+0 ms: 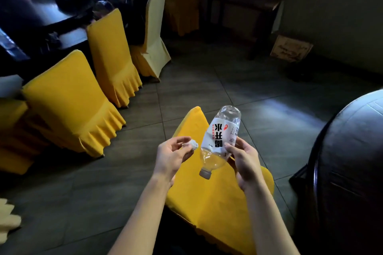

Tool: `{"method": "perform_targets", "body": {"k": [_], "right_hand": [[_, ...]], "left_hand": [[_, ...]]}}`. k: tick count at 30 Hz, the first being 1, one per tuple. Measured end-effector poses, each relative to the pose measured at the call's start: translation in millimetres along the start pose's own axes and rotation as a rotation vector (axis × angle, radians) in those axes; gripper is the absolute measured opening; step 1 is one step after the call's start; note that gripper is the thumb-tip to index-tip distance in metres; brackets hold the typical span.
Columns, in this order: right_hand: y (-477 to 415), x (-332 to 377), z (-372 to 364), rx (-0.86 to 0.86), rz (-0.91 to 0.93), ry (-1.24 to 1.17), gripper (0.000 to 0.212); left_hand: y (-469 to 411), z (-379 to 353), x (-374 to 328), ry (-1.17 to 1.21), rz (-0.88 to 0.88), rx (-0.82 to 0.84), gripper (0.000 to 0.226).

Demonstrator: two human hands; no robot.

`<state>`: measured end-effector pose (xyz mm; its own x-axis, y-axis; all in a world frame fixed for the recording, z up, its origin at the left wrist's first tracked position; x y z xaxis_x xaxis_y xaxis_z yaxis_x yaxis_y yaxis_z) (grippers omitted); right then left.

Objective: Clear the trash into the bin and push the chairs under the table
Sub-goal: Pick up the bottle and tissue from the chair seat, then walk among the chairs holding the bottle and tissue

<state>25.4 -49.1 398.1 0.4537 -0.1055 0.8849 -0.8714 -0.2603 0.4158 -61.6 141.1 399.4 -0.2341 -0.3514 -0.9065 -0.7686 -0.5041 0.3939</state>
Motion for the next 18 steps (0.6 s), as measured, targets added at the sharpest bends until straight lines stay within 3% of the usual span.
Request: {"method": "perform_targets", "body": {"k": [7,18], "right_hand": [[5,-12,-108,-0.055,0.013,-0.141,0.027],[14,-33,-263,-0.118,0.008,-0.224,0.024]], "left_hand": [[-35,101,-55,0.042,-0.088,0.092,0.027],[-84,239,-126,0.081,-0.033,0.125,0.03]]}}
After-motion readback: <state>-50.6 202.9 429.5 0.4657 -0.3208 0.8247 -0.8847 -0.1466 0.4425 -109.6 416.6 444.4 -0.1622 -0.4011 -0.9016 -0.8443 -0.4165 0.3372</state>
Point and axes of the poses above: each hand's wrist, its own y-axis away from the middle knuckle, its own z-axis out of the back of the hand, x = y × z, the point moved 5 cm from there along -y, towards the middle knuckle, and after that the axes turned 1 degree about x, right-handed, at the moved point
